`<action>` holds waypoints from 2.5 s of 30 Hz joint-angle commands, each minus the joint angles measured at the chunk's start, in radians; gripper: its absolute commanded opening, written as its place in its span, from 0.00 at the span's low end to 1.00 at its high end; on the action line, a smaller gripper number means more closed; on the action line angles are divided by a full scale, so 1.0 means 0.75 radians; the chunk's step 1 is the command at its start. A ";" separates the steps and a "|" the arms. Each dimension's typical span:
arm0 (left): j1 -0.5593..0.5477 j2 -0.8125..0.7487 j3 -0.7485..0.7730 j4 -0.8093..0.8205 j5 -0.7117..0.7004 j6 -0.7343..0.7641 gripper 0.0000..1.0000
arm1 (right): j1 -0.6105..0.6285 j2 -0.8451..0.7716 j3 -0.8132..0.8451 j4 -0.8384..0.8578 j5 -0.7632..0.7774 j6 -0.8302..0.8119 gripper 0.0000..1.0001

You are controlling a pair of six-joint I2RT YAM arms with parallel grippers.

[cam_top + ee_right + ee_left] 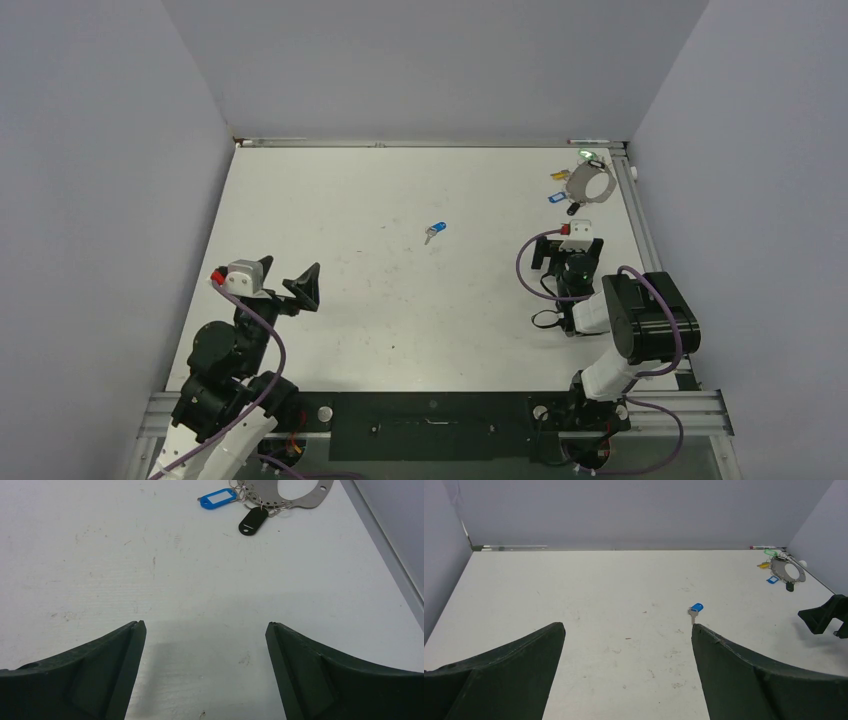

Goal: Put the keys on the keyring

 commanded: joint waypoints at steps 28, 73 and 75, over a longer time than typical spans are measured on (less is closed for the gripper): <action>0.005 -0.053 0.021 0.017 0.012 -0.005 0.96 | 0.103 -0.153 0.870 -1.235 0.444 0.320 0.99; 0.009 -0.052 0.011 0.030 0.004 0.001 0.96 | -0.164 1.104 2.445 -2.100 0.330 0.453 0.62; 0.009 -0.053 0.009 0.032 0.002 0.001 0.96 | -0.167 1.117 2.457 -2.095 0.332 0.446 0.62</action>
